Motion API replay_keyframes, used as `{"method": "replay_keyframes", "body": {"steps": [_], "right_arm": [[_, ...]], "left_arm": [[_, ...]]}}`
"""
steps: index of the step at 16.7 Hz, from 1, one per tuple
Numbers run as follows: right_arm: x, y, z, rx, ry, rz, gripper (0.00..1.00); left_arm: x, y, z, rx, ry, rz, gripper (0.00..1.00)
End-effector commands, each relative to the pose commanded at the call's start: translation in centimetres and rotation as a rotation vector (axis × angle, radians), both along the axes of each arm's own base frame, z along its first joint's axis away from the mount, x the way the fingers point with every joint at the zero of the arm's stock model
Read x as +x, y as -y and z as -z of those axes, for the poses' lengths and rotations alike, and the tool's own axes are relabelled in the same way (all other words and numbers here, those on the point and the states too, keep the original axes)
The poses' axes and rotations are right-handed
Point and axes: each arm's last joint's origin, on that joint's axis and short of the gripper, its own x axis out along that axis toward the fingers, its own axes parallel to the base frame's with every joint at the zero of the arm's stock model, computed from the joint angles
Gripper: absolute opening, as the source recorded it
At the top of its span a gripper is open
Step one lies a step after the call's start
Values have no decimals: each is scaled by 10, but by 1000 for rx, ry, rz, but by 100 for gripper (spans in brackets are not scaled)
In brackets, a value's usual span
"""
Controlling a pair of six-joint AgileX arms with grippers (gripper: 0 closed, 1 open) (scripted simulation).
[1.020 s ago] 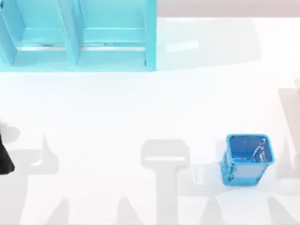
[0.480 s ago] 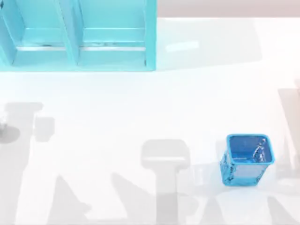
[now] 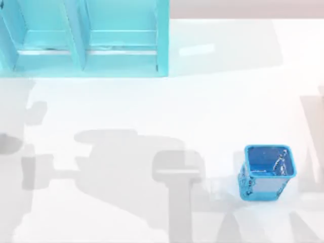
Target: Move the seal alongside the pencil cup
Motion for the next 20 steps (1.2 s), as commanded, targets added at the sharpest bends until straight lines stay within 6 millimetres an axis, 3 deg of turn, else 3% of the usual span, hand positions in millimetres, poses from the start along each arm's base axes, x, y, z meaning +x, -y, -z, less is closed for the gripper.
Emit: {"method": "replay_keyframes", "body": {"steps": [3, 6, 14, 20], "right_arm": [[0, 0, 0, 0, 0, 0, 100], [0, 0, 0, 0, 0, 0, 100], [0, 0, 0, 0, 0, 0, 100], [0, 0, 0, 0, 0, 0, 100]], "left_arm": [[34, -14, 13, -22, -132, 2, 100], [52, -23, 23, -37, -204, 4, 100], [57, -24, 30, -40, -219, 6, 100], [60, -26, 97, -37, -205, 4, 100]]}}
